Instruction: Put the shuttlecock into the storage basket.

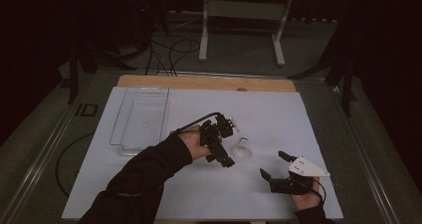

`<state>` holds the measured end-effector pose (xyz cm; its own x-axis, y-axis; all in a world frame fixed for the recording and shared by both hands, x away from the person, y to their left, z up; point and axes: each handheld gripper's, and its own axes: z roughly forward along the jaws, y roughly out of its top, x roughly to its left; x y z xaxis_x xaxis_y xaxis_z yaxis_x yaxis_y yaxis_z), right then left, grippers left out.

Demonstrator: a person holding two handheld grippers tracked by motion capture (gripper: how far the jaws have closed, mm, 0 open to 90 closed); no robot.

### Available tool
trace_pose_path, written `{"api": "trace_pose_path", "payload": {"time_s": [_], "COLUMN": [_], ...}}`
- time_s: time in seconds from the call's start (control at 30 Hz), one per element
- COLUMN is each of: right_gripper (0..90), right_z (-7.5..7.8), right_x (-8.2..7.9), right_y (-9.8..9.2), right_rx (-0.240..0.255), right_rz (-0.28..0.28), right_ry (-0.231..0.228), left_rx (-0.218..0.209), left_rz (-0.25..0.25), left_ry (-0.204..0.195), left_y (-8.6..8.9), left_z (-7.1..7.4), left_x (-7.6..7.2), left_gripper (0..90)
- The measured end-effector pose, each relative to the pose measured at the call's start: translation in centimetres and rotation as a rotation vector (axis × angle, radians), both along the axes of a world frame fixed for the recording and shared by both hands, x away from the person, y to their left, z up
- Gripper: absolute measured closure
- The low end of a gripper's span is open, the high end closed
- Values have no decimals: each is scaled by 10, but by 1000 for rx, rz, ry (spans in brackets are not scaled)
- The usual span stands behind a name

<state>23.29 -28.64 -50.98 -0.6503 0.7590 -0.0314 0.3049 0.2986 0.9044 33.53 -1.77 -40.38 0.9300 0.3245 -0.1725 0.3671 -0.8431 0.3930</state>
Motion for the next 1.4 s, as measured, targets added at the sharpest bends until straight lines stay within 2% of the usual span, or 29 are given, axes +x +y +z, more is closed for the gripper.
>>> {"api": "trace_pose_path", "payload": {"time_s": [0.1,0.33,0.4,0.47,0.5,0.57,0.6,0.63,0.67,0.73,0.8,0.87,1.03,1.4], "right_gripper": [95,95,95,94,95,94,94,95,94,95,95,95,95,94], "right_z": [0,0,0,0,0,0,0,0,0,0,-1,-1,-1,-1], "right_x": [0,0,0,0,0,0,0,1,1,1,1,1,1,1], "right_y": [0,0,0,0,0,0,0,0,0,0,0,0,1,1], "right_rx": [-1,-1,-3,-2,0,1,0,-2,-3,-1,-2,0,-1,-1], "right_rz": [2,4,5,4,4,2,5,7,7,8,7,11,10,12], "right_ry": [1,0,1,-3,-2,2,3,3,3,1,4,6,8,8], "left_rx": [-19,-19,-4,0,14,19,29,33,46,69,66,67,88,82], "left_rz": [5,16,23,21,17,24,48,48,45,70,74,74,115,172], "left_ry": [8,8,-19,-27,-38,-42,-37,-29,-39,-52,-57,-54,-1,20], "left_y": [-5,-15,-18,-19,-21,-22,-22,-23,-24,-26,-29,-30,-36,-46], "left_z": [0,-4,-10,-12,-18,-21,-26,-27,-30,-34,-38,-41,-50,-62], "left_x": [5,12,14,15,17,19,22,23,23,23,24,25,29,37], "left_gripper": [0,0,0,0,0,1,1,1,1,1,1,1,2,43]}}
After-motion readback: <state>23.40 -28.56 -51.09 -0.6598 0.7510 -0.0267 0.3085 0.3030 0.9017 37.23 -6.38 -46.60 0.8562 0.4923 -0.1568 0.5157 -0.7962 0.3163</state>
